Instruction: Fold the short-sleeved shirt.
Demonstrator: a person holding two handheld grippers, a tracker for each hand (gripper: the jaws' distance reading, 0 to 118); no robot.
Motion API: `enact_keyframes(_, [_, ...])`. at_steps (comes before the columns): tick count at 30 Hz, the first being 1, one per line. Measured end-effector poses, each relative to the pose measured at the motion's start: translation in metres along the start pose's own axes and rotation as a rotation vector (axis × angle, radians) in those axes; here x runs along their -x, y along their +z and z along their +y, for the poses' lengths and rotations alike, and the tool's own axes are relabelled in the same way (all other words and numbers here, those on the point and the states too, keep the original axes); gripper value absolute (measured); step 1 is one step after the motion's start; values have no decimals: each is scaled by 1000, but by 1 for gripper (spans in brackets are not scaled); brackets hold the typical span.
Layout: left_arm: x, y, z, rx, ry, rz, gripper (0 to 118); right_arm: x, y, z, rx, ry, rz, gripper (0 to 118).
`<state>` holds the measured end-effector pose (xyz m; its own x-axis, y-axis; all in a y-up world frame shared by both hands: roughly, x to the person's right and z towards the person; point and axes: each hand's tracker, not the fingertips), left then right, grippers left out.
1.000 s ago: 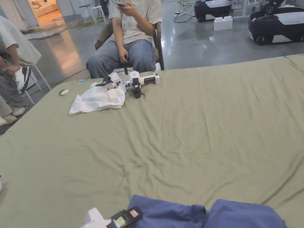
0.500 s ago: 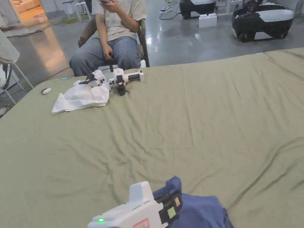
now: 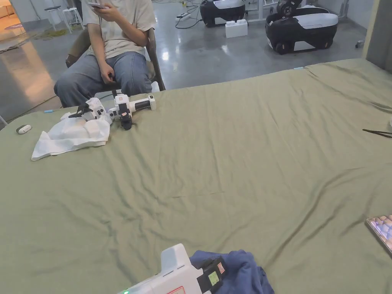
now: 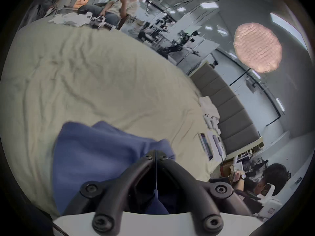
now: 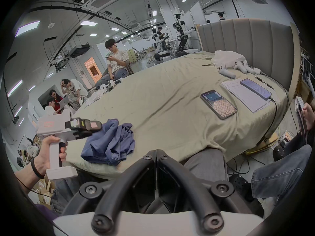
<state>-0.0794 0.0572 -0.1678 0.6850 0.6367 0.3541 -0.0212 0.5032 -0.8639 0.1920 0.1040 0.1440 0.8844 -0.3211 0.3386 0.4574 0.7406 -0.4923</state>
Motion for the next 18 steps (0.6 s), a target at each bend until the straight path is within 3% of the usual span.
enact_keyframes(2, [5,-22,-9,97,-2,-69,0,2,-2,0,6,6,6,0])
enact_keyframes(8, [-7,-56,-34,187,-164,60,0,20,-22,-1,51,23,58,0])
enact_keyframes(10, [-5,-46,-26,131,-80,8,5,27,-36,-1,95,47,94,0])
enact_keyframes(11, [-6,-34,-23,121,-73,-11,14,33,-44,1,113,78,111,0])
enact_keyframes(12, [-5,-21,-17,69,-84,-31,30,40,-54,4,138,113,130,0])
enact_keyframes(14, [3,7,-7,5,-80,-38,83,56,-76,12,149,172,181,0])
enact_keyframes(15, [6,24,-2,-35,-75,-25,95,65,-89,18,162,191,216,0])
enact_keyframes(18, [34,61,10,-104,-32,10,98,90,-129,36,170,225,280,0])
